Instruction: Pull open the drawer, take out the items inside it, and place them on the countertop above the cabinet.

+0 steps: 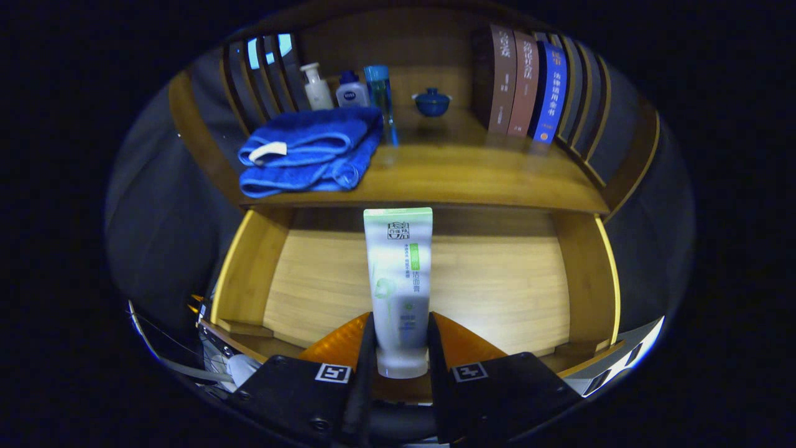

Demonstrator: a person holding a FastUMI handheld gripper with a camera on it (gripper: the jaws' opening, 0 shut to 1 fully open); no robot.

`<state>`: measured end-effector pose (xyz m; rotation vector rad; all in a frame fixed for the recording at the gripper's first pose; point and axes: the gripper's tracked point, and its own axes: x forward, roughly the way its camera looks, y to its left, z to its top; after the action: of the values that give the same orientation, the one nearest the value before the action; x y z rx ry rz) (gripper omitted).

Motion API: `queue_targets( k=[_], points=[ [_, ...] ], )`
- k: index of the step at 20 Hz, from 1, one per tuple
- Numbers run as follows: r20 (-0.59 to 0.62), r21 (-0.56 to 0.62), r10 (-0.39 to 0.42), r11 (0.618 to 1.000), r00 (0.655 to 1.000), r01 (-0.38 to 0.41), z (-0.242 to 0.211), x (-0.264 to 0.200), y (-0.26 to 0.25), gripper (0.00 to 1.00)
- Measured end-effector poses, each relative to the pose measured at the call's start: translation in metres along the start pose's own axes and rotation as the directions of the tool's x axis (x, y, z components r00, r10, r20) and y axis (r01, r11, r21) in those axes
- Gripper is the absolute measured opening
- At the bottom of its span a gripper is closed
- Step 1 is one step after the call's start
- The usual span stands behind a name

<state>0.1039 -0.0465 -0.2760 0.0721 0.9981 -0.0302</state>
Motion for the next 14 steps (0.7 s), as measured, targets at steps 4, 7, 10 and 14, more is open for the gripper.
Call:
queue_targets(
  k=[4, 7, 10, 14],
  points=[
    [0.09, 0.001, -0.009, 1.0, 0.996, 0.009, 0.056, -0.007, -0.005, 0.44],
    [0.135, 0.018, -0.023, 1.0, 0.991, 0.021, 0.099, 0.002, -0.009, 0.44],
    [0.145, 0.018, -0.035, 0.999, 0.989, 0.033, 0.131, 0.023, -0.014, 0.44],
    [0.126, 0.046, -0.049, 0.998, 0.991, 0.043, 0.157, 0.063, -0.022, 0.44]
  ],
)
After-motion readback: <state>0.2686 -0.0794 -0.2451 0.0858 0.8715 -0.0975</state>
